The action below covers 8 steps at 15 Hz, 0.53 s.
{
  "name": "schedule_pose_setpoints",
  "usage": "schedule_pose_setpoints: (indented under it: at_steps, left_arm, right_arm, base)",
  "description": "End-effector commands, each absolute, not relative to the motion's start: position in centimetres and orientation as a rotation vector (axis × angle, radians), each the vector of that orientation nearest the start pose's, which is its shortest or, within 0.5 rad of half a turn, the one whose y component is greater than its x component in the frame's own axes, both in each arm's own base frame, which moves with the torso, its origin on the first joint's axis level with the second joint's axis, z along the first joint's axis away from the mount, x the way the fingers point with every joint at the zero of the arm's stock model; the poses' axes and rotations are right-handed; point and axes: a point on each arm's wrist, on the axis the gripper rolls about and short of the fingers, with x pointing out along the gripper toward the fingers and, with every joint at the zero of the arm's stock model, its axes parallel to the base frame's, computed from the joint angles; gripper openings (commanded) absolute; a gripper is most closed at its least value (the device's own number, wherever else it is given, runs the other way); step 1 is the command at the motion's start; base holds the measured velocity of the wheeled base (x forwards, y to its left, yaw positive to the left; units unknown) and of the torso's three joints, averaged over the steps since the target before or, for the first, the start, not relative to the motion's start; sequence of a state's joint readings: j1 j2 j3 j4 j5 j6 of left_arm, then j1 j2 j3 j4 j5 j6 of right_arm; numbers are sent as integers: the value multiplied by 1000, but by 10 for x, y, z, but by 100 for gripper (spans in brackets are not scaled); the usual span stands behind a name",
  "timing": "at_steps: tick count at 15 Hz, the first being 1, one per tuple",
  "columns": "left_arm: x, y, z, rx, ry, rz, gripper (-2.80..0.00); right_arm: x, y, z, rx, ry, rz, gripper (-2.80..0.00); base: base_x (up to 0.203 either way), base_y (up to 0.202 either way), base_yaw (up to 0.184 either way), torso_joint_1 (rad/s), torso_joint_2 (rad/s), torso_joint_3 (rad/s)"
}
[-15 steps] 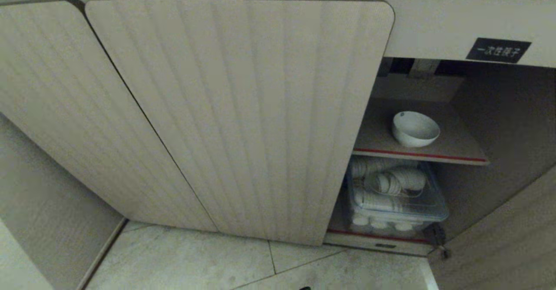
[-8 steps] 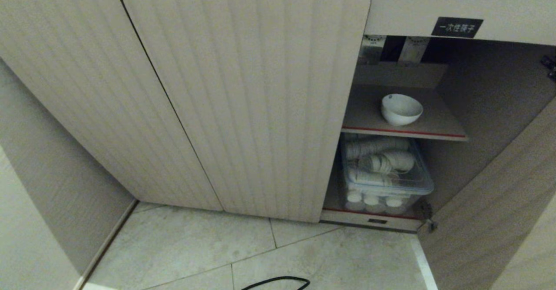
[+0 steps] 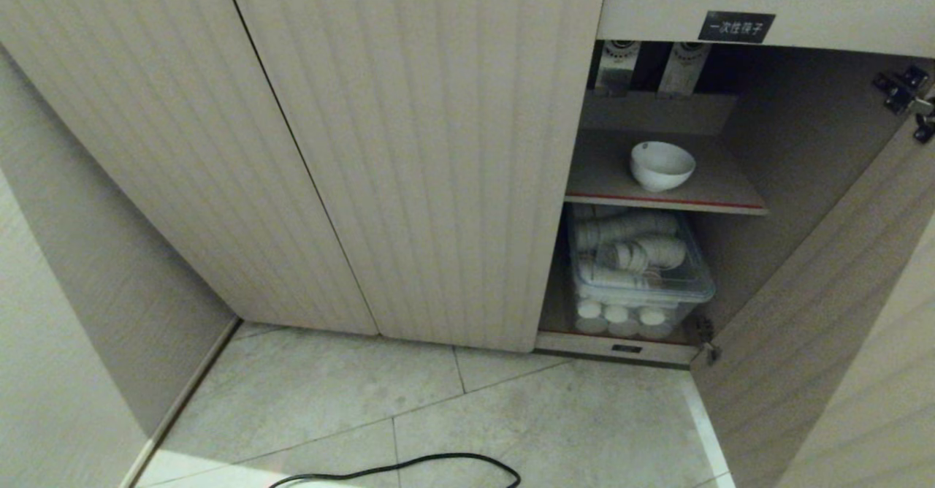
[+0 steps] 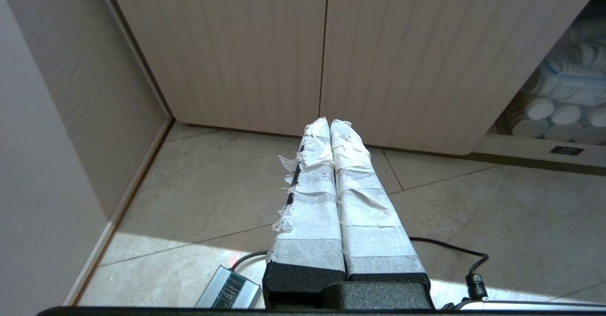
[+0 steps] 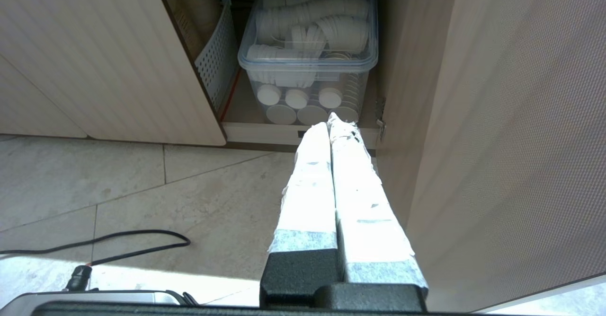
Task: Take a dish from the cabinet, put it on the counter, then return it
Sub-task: Close the cabinet door
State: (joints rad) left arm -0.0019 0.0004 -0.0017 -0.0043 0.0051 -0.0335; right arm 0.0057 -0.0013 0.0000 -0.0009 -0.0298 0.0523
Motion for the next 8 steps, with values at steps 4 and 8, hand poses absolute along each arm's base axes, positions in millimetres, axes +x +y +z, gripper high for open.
schedule_pose_setpoints:
  at_steps: [4, 8]
  left_arm:
    - [-23, 0, 76, -34, -6, 3, -280]
    - [-23, 0, 76, -34, -6, 3, -280]
  right_arm:
    - [-23, -1, 76, 52, -2, -24, -280]
    - [-23, -1, 76, 52, -2, -24, -280]
  base:
    - [0, 0, 0, 0, 0, 0]
    - [0, 0, 0, 0, 0, 0]
